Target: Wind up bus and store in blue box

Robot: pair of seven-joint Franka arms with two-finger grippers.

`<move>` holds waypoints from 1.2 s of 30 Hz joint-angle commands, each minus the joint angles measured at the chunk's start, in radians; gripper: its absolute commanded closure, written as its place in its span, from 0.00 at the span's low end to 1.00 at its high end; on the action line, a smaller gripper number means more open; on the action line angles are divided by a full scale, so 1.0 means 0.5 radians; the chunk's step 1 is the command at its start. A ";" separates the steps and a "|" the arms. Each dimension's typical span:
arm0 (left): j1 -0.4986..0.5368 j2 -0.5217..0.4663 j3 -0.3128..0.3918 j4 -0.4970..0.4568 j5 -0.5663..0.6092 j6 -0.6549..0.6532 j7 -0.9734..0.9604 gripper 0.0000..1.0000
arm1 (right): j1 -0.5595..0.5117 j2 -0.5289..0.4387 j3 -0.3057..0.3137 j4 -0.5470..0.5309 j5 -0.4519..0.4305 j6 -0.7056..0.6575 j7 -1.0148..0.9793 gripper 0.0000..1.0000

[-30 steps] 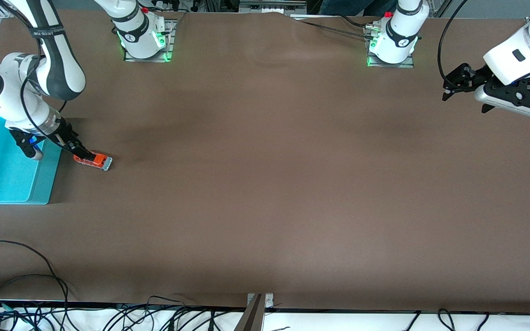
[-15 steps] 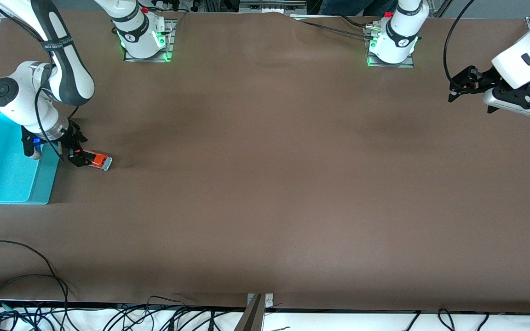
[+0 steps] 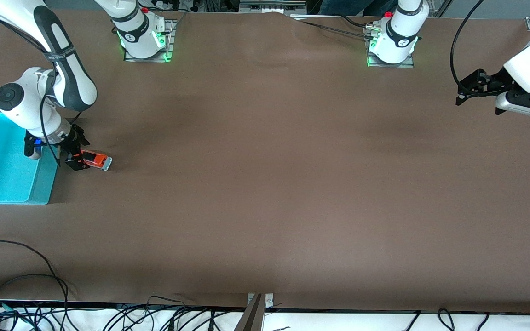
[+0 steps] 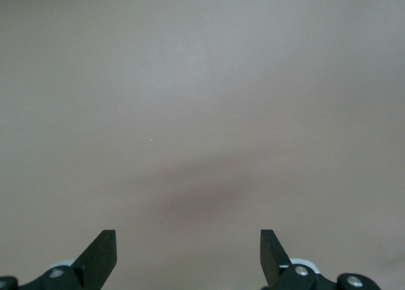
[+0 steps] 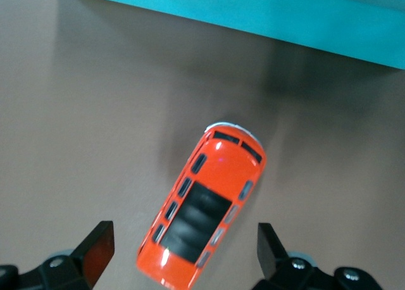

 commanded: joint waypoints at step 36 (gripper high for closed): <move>0.059 0.096 -0.026 0.145 0.086 -0.038 -0.146 0.00 | -0.020 0.114 0.020 0.012 -0.011 0.135 0.010 1.00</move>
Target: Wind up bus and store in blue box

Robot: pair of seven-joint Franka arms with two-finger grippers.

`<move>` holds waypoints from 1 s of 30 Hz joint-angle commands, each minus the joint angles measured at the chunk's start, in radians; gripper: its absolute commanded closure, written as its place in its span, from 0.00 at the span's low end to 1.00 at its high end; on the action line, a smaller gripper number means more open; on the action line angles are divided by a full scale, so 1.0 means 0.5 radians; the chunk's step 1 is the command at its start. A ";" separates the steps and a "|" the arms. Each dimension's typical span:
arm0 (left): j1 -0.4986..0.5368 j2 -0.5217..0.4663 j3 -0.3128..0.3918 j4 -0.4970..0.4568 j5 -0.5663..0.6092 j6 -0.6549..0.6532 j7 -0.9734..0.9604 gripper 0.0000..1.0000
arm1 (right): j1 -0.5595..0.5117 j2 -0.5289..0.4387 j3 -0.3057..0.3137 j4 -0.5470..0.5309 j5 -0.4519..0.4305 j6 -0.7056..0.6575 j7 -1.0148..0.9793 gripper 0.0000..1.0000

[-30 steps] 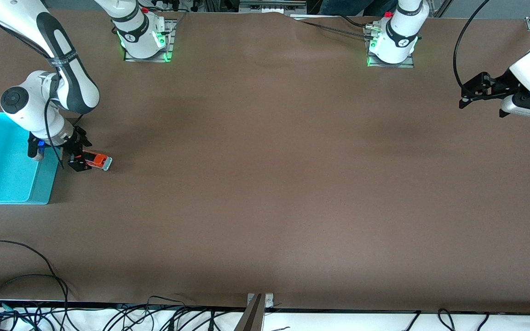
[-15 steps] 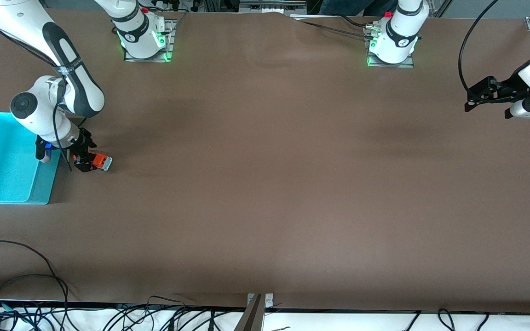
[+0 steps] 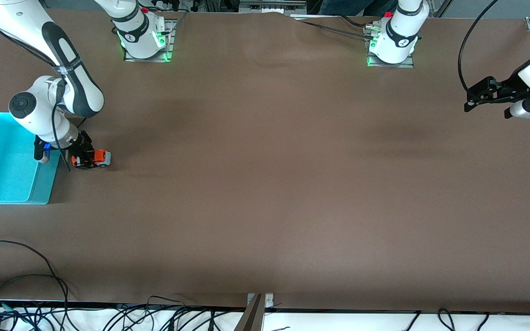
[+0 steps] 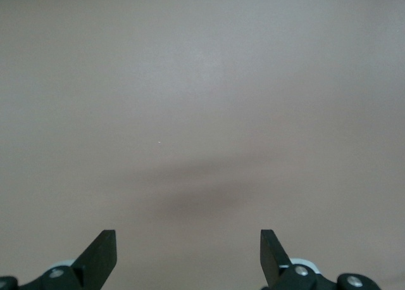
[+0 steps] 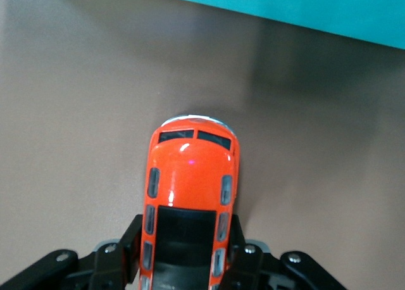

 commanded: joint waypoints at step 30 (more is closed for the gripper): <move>-0.014 0.029 -0.028 0.073 0.092 -0.038 -0.078 0.00 | -0.015 -0.722 0.104 0.111 -0.001 -1.012 -1.136 1.00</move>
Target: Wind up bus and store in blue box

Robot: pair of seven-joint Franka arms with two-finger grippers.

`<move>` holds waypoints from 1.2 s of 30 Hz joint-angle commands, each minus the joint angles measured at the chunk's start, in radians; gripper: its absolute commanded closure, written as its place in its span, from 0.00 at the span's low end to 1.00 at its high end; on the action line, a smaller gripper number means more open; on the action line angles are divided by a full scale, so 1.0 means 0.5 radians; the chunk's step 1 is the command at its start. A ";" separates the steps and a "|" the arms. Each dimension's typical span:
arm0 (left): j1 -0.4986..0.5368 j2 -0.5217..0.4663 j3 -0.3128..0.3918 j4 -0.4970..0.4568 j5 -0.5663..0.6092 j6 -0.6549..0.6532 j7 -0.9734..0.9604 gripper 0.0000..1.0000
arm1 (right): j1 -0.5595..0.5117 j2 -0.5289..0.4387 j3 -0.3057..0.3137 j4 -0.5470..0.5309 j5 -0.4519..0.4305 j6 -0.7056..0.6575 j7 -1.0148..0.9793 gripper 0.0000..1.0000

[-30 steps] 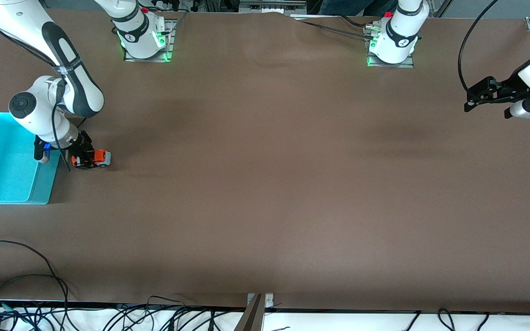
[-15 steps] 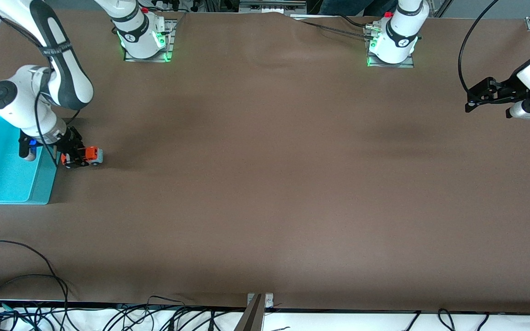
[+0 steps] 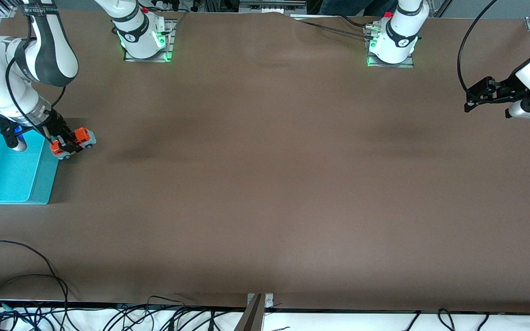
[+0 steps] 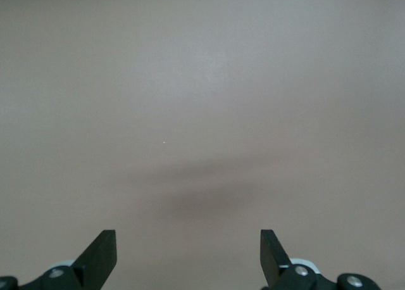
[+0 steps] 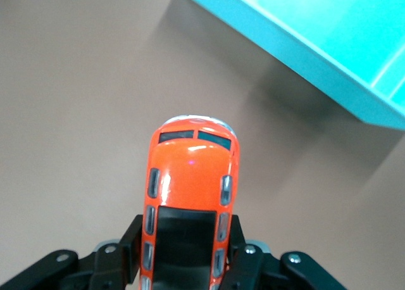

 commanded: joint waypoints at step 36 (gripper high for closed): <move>-0.010 0.029 -0.017 0.065 0.050 -0.038 -0.037 0.00 | -0.392 0.395 -0.243 0.714 -0.300 -0.791 -1.939 1.00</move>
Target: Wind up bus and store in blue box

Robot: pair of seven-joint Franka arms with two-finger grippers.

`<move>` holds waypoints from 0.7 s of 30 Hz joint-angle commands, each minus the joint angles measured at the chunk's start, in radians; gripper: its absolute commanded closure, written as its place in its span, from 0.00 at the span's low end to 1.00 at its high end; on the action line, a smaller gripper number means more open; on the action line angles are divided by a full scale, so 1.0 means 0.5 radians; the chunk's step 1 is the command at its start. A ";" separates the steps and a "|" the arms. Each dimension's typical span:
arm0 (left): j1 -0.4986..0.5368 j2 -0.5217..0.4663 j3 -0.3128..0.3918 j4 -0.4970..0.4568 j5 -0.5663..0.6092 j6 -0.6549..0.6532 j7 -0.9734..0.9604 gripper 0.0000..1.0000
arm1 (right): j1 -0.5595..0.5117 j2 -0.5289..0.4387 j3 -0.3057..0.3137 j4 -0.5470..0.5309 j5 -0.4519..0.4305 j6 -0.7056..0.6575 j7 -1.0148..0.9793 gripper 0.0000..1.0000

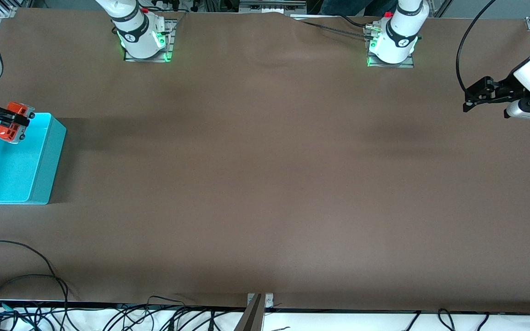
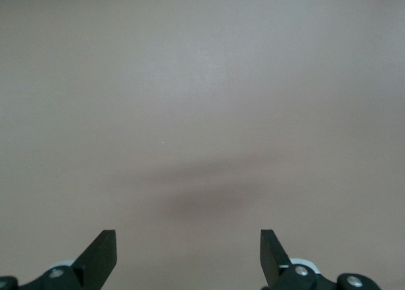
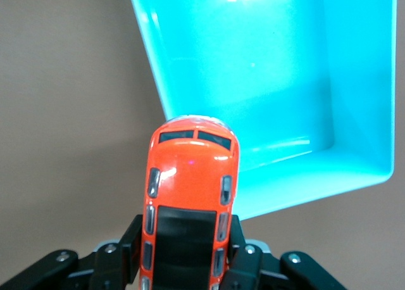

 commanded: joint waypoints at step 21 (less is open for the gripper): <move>-0.005 0.029 -0.007 0.065 0.050 -0.038 -0.037 0.00 | -0.260 0.659 -0.040 0.444 -0.154 0.274 -0.456 1.00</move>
